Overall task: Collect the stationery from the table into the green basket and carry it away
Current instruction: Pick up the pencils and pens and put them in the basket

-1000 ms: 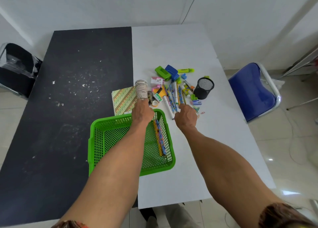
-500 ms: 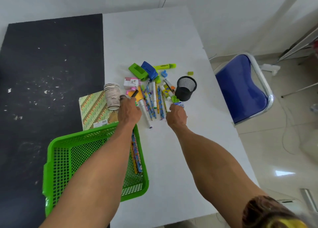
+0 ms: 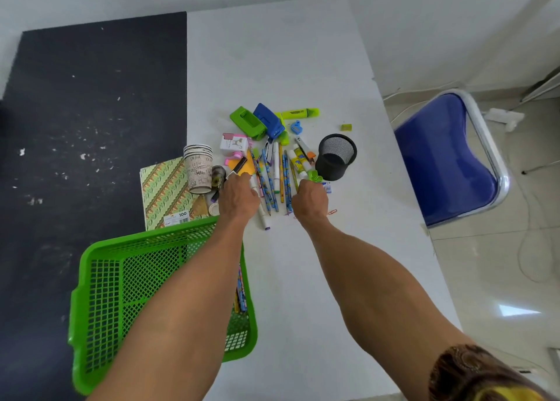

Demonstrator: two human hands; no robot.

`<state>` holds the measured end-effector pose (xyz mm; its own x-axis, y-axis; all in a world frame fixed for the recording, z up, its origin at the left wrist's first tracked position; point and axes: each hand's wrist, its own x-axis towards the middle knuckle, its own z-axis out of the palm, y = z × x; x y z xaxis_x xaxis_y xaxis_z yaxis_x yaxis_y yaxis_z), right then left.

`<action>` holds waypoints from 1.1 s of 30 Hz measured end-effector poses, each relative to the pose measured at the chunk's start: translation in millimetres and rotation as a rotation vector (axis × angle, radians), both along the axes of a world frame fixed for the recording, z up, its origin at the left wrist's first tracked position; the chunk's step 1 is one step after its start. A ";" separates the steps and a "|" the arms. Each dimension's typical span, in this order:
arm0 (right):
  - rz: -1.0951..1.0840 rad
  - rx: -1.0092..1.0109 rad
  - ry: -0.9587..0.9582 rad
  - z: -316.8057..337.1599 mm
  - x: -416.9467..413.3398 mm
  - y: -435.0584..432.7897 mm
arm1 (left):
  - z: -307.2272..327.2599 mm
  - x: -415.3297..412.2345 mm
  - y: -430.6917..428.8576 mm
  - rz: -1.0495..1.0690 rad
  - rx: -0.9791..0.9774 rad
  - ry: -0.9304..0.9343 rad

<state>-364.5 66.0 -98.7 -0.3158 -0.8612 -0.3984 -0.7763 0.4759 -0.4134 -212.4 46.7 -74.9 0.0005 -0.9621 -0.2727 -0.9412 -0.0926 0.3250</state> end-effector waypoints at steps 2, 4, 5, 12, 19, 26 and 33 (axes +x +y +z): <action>0.012 0.016 0.008 2.9 1.3 1.5 | 1.4 1.9 1.8 0.004 0.001 0.008; 0.012 0.026 0.009 5.3 2.7 4.5 | 5.3 3.4 3.5 0.007 -0.001 0.012; 0.009 0.027 0.009 6.5 2.8 5.9 | 7.8 3.9 4.2 0.009 0.000 0.011; 0.004 -0.011 0.043 29.1 18.7 25.7 | 30.1 20.3 20.0 0.015 -0.058 0.024; 0.014 -0.093 0.058 58.9 62.6 63.1 | 57.6 56.7 54.2 0.000 -0.101 0.056; 0.039 -0.172 0.043 82.5 124.6 109.6 | 78.1 108.2 97.6 0.000 -0.080 0.032; 0.184 -0.251 0.177 90.2 168.0 153.6 | 84.3 145.5 132.2 -0.003 -0.061 0.079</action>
